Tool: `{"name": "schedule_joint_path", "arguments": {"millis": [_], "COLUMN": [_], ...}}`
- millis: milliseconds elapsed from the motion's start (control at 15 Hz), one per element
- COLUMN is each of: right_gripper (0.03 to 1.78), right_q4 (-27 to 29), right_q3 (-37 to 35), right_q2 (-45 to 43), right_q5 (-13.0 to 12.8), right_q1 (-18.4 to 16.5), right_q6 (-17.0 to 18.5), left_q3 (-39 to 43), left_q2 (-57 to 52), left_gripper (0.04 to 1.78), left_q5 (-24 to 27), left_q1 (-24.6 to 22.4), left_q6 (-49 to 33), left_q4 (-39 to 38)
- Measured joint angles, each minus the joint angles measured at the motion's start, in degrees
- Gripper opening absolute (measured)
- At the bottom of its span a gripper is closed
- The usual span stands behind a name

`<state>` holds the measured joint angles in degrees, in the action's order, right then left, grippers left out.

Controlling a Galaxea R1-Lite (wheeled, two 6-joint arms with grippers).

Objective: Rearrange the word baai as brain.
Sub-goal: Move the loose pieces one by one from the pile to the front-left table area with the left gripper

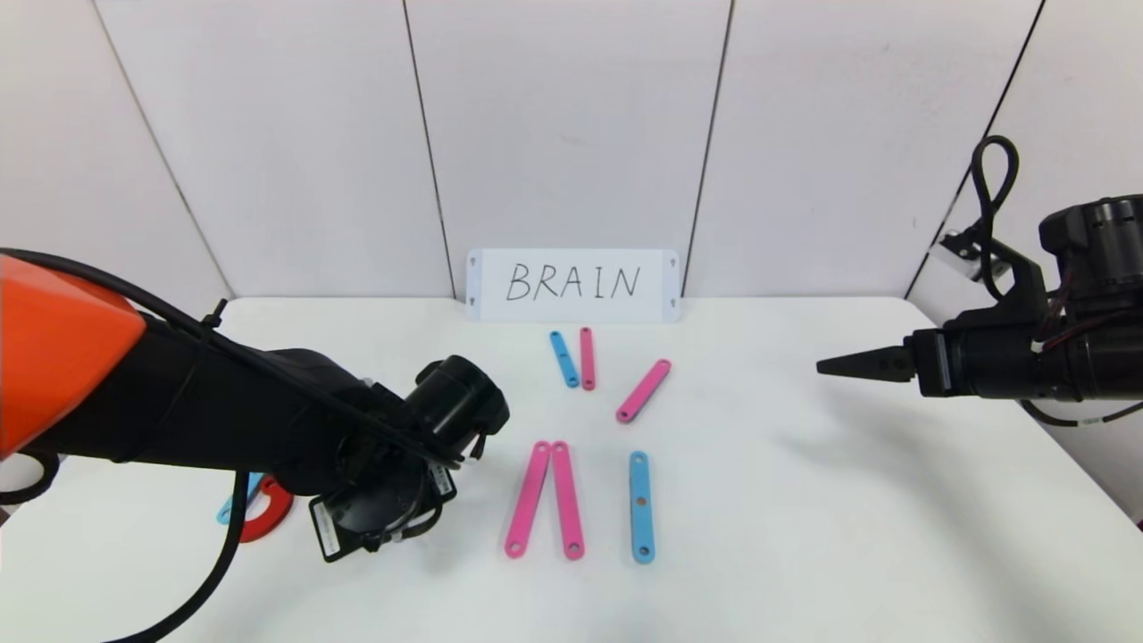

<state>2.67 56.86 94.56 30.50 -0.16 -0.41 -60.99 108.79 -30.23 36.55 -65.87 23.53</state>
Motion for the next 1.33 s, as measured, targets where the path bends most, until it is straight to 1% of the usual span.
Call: {"name": "schedule_joint_path", "arguments": {"millis": [1333], "right_gripper": [1.73], "right_q4": [0.0], "right_q3": [0.0], "right_q2": [0.0], "right_q5": [0.0], "right_q1": [0.0], "right_q6": [0.0], "left_q3": [0.0], "left_q2": [1.9], "left_gripper": [0.27], "left_q5": [-0.1], "left_q1": [0.0], "left_q6": [-0.1], "left_q4": [-1.0]}}
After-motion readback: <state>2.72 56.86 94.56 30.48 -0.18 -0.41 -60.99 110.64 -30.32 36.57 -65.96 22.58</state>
